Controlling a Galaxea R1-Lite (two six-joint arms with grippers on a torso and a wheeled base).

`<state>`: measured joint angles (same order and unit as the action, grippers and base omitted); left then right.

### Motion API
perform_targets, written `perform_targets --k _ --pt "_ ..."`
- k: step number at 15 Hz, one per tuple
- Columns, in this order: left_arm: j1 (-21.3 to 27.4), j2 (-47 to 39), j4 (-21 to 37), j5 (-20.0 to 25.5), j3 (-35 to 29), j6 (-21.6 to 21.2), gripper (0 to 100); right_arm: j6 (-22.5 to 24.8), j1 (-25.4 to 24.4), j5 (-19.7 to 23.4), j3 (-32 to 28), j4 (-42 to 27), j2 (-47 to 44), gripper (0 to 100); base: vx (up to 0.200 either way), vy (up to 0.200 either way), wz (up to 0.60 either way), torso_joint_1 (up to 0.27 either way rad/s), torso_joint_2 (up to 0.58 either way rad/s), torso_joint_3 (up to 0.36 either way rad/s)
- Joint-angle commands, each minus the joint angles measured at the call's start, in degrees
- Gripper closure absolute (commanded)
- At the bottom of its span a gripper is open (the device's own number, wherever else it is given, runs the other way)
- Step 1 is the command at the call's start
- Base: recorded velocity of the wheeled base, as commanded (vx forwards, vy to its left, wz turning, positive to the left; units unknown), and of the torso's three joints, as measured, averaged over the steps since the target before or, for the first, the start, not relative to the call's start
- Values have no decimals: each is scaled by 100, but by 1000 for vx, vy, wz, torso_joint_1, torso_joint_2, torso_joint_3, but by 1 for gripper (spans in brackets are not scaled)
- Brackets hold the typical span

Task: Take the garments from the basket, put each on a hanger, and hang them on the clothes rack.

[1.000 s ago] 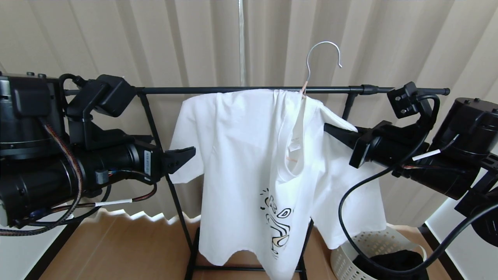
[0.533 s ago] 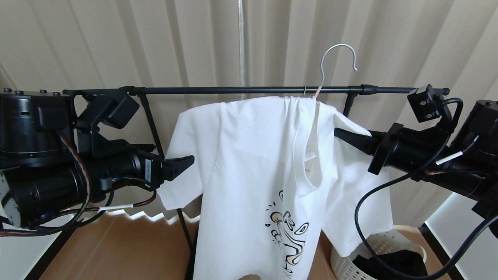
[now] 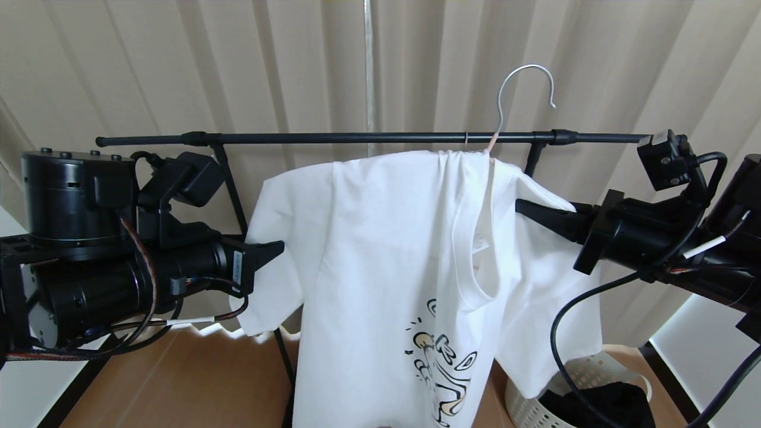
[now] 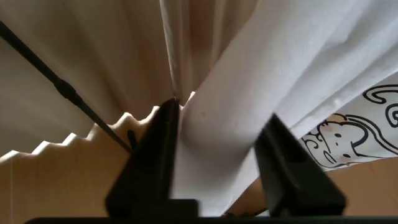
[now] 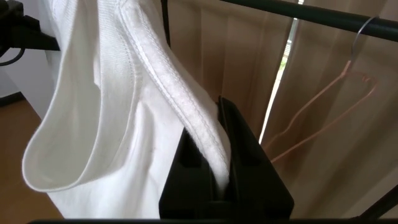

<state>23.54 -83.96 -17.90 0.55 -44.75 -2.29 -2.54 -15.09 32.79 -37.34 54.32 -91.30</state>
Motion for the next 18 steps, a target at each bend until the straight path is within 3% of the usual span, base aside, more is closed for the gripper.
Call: perform_targets --k 1,10,13,18 --pt "-7 28 -3 -2 63 1 100 -1 24 -1 -19 0 -20 100 0 0 0 0 0 0" --pt "-420 257 -3 -20 494 62 100 25 270 -1 -63 0 -64 100 0 0 0 0 0 0" --pt "-464 257 -3 -37 634 282 100 25 305 -1 -54 0 -64 100 0 0 0 0 0 0" --pt "-464 319 5 -64 889 299 100 25 419 -1 -63 0 -134 100 0 0 0 0 0 0"
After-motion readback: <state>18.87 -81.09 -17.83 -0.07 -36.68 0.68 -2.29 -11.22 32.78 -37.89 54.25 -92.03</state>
